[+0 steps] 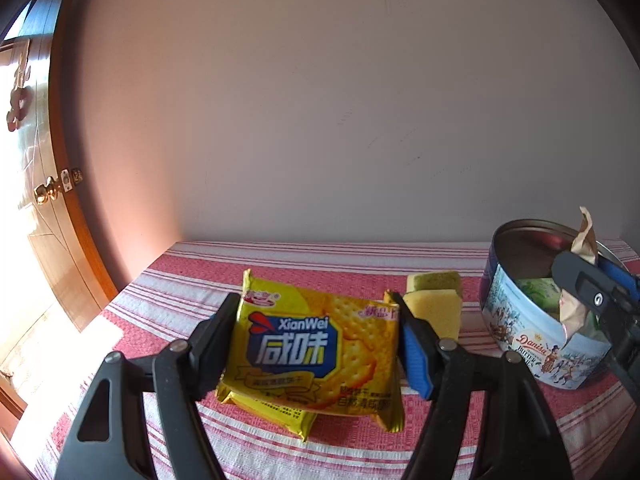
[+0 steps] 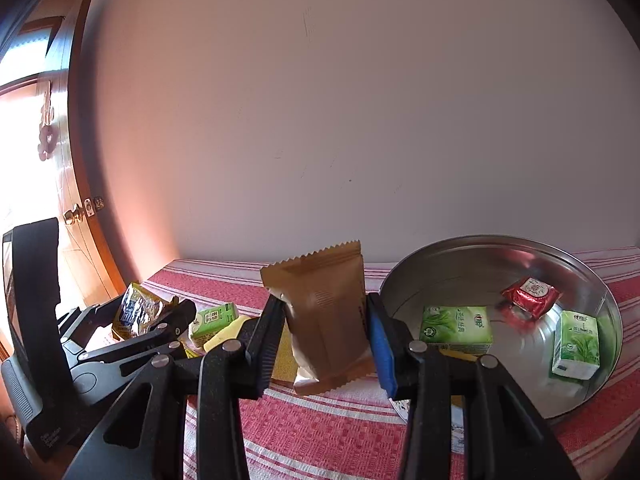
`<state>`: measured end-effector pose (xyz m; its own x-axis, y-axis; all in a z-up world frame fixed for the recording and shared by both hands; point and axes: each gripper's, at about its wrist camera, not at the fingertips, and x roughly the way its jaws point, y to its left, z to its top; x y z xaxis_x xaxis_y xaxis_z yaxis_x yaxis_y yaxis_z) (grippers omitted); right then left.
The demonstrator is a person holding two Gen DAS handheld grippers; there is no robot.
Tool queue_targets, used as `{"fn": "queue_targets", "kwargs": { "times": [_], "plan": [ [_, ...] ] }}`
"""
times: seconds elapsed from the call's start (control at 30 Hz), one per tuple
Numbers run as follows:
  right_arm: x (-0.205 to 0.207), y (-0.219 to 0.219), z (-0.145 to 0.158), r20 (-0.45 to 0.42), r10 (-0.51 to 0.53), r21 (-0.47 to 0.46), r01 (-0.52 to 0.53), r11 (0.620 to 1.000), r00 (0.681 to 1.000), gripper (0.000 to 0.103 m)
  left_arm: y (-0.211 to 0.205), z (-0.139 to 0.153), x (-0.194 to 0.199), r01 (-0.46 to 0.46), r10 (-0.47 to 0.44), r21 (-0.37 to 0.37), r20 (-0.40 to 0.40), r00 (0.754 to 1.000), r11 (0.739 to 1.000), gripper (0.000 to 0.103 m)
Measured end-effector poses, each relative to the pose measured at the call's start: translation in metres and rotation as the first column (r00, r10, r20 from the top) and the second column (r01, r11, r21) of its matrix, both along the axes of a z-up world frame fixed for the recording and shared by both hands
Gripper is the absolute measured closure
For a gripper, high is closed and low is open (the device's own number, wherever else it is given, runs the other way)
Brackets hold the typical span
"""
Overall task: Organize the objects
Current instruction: 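Carry both packs over the tin and open both tools to drop them in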
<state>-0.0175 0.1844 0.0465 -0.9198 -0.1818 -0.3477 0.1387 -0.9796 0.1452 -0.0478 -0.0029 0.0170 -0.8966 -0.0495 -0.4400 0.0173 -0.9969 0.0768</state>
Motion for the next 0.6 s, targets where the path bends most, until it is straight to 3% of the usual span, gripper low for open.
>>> {"fn": "queue_targets", "kwargs": {
  "times": [0.2,0.6],
  "plan": [
    [0.010,0.028,0.003,-0.043,-0.062,0.043,0.064,0.997,0.997,0.059,0.030,0.011,0.009,0.050,-0.050,-0.001,-0.022,0.999,0.999,0.031],
    [-0.003,0.112,-0.003,0.011,-0.226,0.053,0.225,0.973,0.974,0.059,0.114,0.011,-0.001,0.193,-0.193,0.034,0.001,0.981,0.981,0.031]
  ]
}}
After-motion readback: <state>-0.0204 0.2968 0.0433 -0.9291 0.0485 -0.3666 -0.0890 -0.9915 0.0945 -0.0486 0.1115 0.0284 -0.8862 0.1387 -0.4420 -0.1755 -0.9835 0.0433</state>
